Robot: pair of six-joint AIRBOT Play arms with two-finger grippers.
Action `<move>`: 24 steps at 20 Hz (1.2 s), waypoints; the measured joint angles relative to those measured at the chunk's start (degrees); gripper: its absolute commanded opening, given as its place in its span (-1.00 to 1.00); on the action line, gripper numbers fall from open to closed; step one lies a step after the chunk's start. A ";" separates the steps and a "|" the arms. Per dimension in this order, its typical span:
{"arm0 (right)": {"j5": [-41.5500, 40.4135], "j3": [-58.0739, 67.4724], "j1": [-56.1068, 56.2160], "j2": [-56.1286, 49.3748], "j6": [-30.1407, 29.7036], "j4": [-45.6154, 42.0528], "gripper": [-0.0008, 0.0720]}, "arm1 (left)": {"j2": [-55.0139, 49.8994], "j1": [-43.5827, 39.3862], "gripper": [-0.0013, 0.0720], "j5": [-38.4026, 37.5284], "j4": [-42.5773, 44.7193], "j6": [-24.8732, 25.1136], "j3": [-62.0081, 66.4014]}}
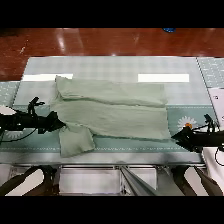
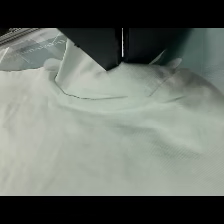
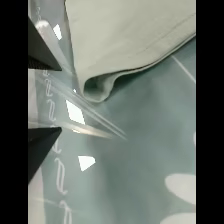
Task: Fold the shirts.
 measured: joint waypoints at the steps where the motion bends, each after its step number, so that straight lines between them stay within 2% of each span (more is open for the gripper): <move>1: -0.59 -0.07 -0.04 -1.46 -0.52 1.18 0.14 | -0.02 0.00 -0.91 -0.02 0.00 0.00 0.00; 12: -5.62 -0.20 -0.04 -14.05 -4.74 10.12 0.09 | 0.00 -0.02 -0.91 0.15 0.00 0.00 0.00; 14: -7.32 -0.09 0.81 -14.91 -5.11 11.78 -0.04 | 0.00 0.00 -0.91 0.24 -0.02 0.00 0.00; 16: -9.97 0.57 3.87 -15.80 -5.49 12.46 -0.92 | 0.00 0.00 -0.91 0.46 0.00 0.00 0.00; 19: -11.58 2.99 9.03 -16.39 -6.84 12.81 -0.92 | 0.00 -0.02 -0.91 0.44 -0.02 0.00 0.22; 24: -7.98 8.85 12.04 -16.63 -7.69 15.04 -0.92 | -0.02 0.00 -0.91 -2.67 -0.02 2.05 4.35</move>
